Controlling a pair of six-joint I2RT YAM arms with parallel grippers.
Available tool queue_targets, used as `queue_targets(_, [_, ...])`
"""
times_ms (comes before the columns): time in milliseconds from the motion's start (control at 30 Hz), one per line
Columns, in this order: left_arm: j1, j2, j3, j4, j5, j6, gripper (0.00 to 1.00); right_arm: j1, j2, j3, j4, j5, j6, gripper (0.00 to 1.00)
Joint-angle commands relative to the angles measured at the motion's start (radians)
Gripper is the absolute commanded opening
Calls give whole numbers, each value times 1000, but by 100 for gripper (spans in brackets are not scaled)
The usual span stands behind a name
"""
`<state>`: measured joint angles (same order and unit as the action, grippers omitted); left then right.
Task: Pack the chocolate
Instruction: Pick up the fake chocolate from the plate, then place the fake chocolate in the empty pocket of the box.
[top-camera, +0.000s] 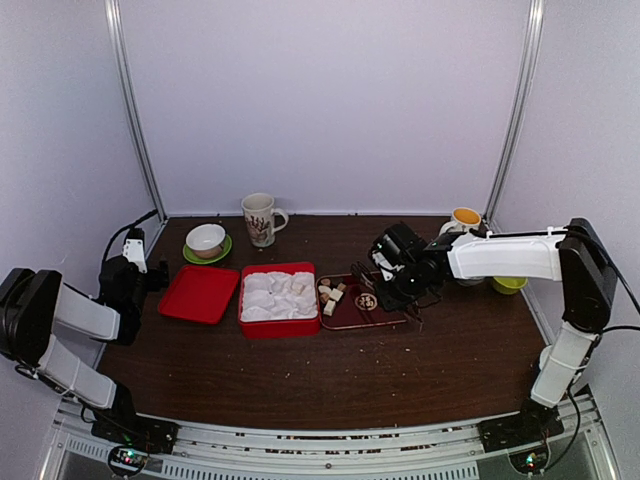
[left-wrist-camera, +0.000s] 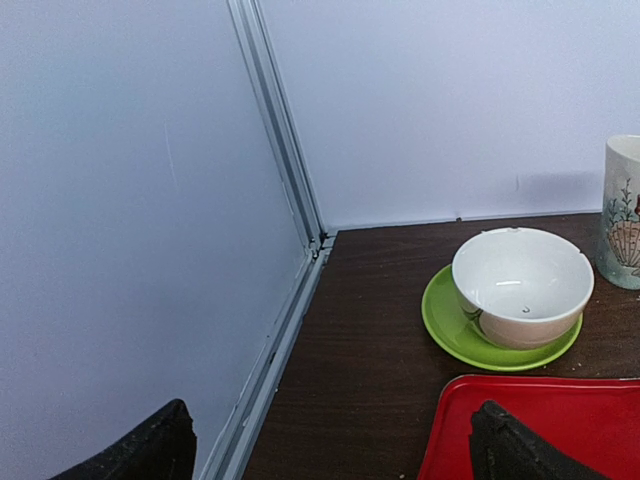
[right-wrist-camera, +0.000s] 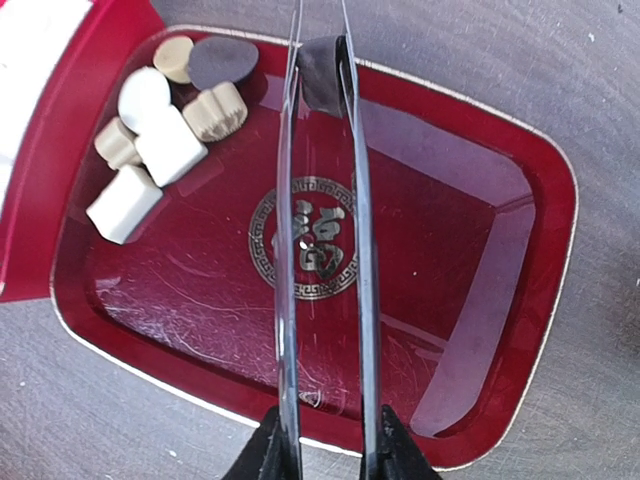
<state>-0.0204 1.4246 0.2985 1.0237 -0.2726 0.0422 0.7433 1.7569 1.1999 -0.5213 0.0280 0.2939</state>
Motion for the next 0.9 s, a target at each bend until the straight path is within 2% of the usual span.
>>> queue_targets(0, [6, 3, 10, 40, -6, -10, 98, -5, -59, -25, 40, 10, -15, 27])
queue_targets(867, [5, 4, 11, 40, -6, -10, 98, -2, -213, -137, 141, -127, -55, 28])
